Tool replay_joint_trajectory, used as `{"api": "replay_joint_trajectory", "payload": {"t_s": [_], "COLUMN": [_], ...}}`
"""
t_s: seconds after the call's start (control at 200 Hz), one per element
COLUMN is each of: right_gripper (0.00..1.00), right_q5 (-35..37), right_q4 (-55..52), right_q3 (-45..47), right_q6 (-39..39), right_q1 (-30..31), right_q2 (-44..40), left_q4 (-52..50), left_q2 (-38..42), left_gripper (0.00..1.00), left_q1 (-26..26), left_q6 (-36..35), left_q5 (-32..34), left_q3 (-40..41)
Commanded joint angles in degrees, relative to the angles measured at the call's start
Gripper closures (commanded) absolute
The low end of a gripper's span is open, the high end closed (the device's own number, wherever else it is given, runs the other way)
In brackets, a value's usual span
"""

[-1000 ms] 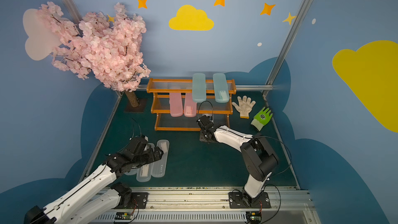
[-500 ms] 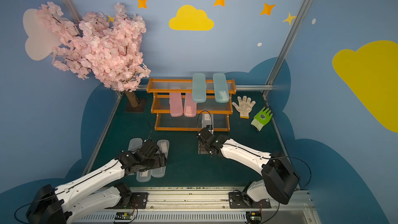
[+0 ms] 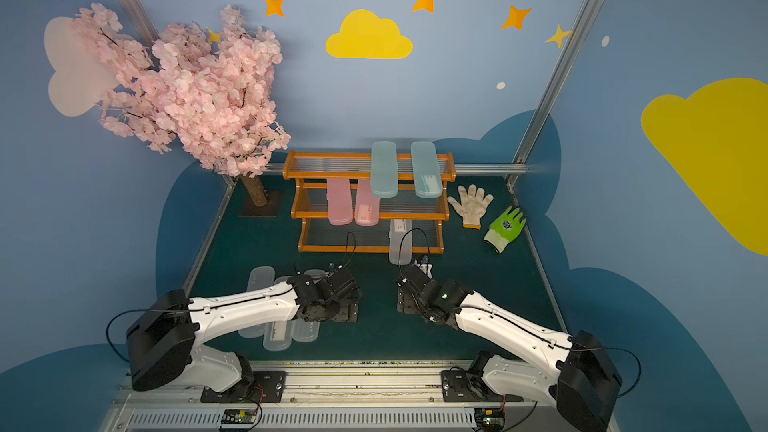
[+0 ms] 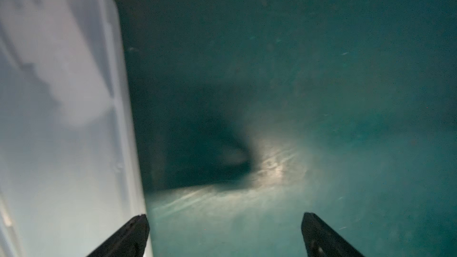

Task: Place the pencil cases on the shelf according to color
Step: Pick up the pencil case from the center of the board.

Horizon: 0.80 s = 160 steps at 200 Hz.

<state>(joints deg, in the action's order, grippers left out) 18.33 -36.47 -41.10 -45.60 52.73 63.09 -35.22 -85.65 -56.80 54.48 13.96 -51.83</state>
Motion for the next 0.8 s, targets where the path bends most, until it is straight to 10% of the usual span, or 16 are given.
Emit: {"api": "replay_joint_trajectory", "payload": {"t_s": [0.0,0.375,0.796], "right_gripper": [0.15,0.15,0.14], "right_q5": [-1.4,-6.3,-6.9], "right_q4": [0.3,8.9,9.4], "right_q3": [1.0,2.9,-4.1], "right_q6": [1.3,0.1,0.8], "right_q1": [0.4,1.5,4.4], "right_q2": [-2.1,4.7,17.7], "left_q4": [-5.8,-3.8,1.6], "left_q2": [1.2,16.1,0.2], "left_gripper": [0.0,0.0,0.0], "left_q1": [-0.7,11.5,14.5], "left_q6": [4.0,-0.8,-3.0], "left_q5": [7.0,11.1,3.7], "left_q3": [-1.9,9.4,6.5]}}
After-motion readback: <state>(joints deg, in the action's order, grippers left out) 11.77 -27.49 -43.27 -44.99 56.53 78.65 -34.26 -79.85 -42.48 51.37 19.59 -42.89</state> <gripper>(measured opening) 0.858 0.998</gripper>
